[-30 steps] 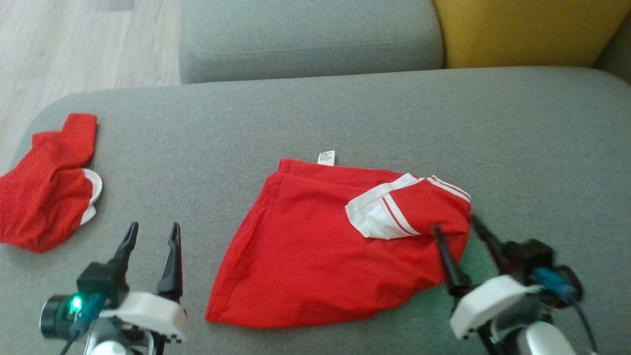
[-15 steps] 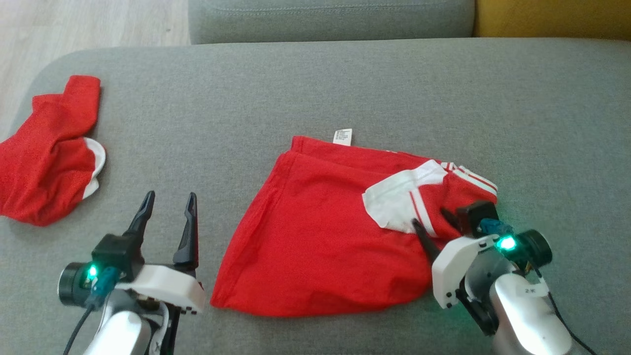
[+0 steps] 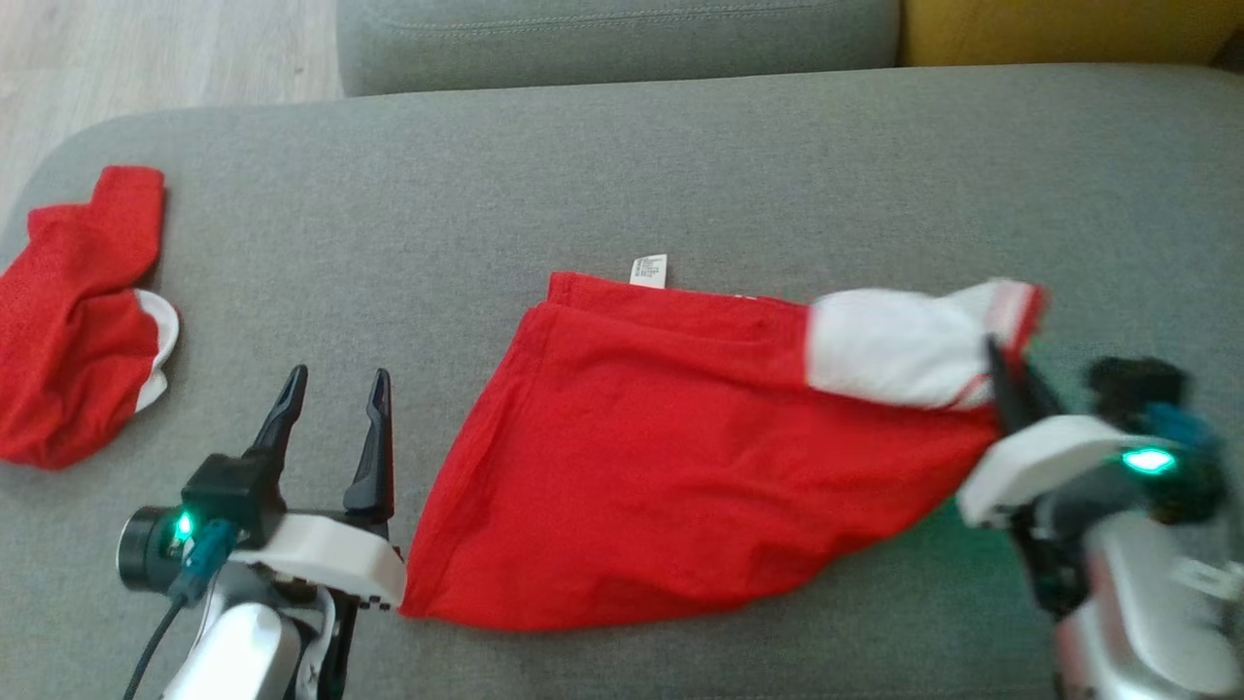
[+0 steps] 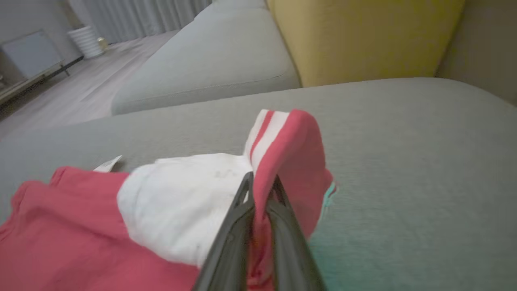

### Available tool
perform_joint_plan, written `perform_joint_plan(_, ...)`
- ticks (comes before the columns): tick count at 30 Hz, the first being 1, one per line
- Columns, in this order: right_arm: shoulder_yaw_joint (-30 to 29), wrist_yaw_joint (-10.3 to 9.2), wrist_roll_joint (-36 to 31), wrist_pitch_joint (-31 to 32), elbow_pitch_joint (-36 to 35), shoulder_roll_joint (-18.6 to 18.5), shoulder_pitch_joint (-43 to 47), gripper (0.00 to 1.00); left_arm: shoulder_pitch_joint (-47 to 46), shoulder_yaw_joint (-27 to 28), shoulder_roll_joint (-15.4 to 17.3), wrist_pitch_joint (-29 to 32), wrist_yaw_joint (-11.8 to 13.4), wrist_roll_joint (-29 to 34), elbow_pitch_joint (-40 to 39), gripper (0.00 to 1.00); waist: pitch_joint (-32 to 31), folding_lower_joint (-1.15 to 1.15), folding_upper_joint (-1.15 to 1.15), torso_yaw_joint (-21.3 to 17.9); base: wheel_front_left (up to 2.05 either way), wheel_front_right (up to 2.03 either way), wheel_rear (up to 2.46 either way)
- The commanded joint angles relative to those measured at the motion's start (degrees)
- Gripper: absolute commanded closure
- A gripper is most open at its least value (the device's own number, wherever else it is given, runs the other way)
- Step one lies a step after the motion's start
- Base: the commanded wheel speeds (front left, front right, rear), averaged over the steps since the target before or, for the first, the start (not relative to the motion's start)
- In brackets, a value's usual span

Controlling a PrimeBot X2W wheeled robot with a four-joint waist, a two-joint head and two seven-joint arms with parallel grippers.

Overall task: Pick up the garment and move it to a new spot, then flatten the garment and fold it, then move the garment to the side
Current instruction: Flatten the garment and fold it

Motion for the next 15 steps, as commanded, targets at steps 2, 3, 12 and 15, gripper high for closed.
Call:
perform_joint_plan(2,-3.7,0.43,1.1,-0.6,-2.4,0.3,1.4,1.00,-2.8,1.9,1.0,-0.5,0.2,0.5,-1.8,0.00,-0.2,0.00,0.00,-0.3,0.00,0.00,0.00)
perform_joint_plan(3,-5.4,0.43,1.7,-0.6,-2.3,0.3,2.2,1.00,-2.8,1.8,1.0,-0.5,0.3,0.5,-1.8,0.00,-0.3,0.00,0.00,-0.3,0.00,0.00,0.00)
perform_joint_plan(12,-11.2,0.43,2.1,0.2,-3.5,0.3,6.5,0.00,-2.5,1.9,1.3,-0.6,0.3,0.0,-1.9,0.00,0.3,0.00,0.00,-1.2,0.00,0.00,0.00)
perform_joint_plan(15,-10.3,0.43,1.4,-1.7,-6.9,0.3,7.3,0.00,-2.1,2.0,1.5,-0.5,0.6,-0.2,-2.1,0.00,0.2,0.00,0.00,-1.4,0.00,0.00,0.00)
